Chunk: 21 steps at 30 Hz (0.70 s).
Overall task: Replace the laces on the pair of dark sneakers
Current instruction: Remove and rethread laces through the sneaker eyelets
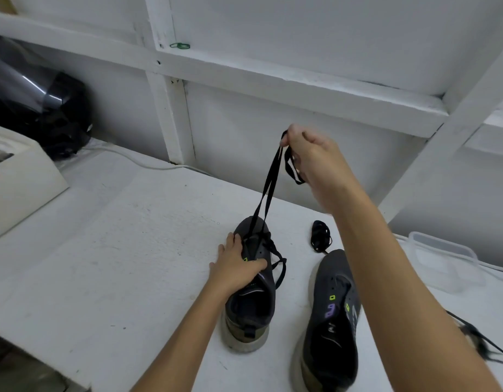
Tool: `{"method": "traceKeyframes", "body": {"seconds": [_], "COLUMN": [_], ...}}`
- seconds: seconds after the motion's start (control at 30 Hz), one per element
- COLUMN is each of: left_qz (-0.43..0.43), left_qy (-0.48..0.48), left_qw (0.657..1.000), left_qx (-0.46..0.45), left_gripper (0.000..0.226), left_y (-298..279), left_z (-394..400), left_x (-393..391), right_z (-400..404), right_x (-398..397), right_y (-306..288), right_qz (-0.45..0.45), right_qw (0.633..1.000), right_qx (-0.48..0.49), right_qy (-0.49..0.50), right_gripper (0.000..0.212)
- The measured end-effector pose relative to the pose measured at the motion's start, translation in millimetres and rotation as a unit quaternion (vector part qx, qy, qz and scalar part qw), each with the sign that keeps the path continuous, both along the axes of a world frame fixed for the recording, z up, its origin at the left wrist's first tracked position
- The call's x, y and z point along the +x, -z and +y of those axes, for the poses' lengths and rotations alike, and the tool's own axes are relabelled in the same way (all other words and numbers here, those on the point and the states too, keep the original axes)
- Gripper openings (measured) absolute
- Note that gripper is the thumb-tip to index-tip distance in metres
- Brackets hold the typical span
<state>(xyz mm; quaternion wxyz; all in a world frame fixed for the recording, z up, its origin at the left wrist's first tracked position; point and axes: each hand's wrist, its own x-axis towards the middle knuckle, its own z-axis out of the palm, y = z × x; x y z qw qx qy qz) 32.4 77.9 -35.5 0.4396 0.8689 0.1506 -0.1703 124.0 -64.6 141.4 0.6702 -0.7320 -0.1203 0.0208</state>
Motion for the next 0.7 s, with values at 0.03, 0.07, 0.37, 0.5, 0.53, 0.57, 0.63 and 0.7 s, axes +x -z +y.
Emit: {"method": "traceKeyframes", "body": {"seconds": [0.03,0.07,0.37,0.5,0.53,0.57,0.63,0.7], "left_qz": [0.0,0.0,0.003,0.003,0.003,0.0,-0.005,-0.005], "left_qy": [0.004,0.007,0.013,0.016,0.016,0.016,0.017,0.018], "left_qw": [1.0,1.0,1.0,0.999,0.999,0.999,0.999,0.999], "left_qx": [0.002,0.003,0.018,0.029,0.031,0.034,0.038,0.038], "left_gripper": [0.104,0.105,0.107,0.11,0.107,0.103,0.099,0.098], "left_y": [0,0,2,0,0,0,1,2], "left_z": [0,0,0,-1,-1,-1,-1,-1], "left_x": [0,-1,1,2,2,3,3,3], "right_z": [-2,-4,-16,6,10,13,19,25], "right_x": [3,7,-12,-24,-24,-24,-23,-25], "right_y": [7,16,92,104,107,110,114,118], "right_qz": [-0.019,-0.028,0.0,0.044,0.049,0.05,0.046,0.052], "right_qw": [0.992,0.963,0.873,0.85,0.849,0.852,0.858,0.865], "right_qx": [-0.12,-0.258,-0.486,-0.519,-0.522,-0.518,-0.511,-0.499], "right_qy": [0.043,0.071,0.022,-0.081,-0.071,-0.055,-0.025,-0.009], "right_gripper": [0.039,0.04,0.028,0.039,0.041,0.043,0.044,0.037]}}
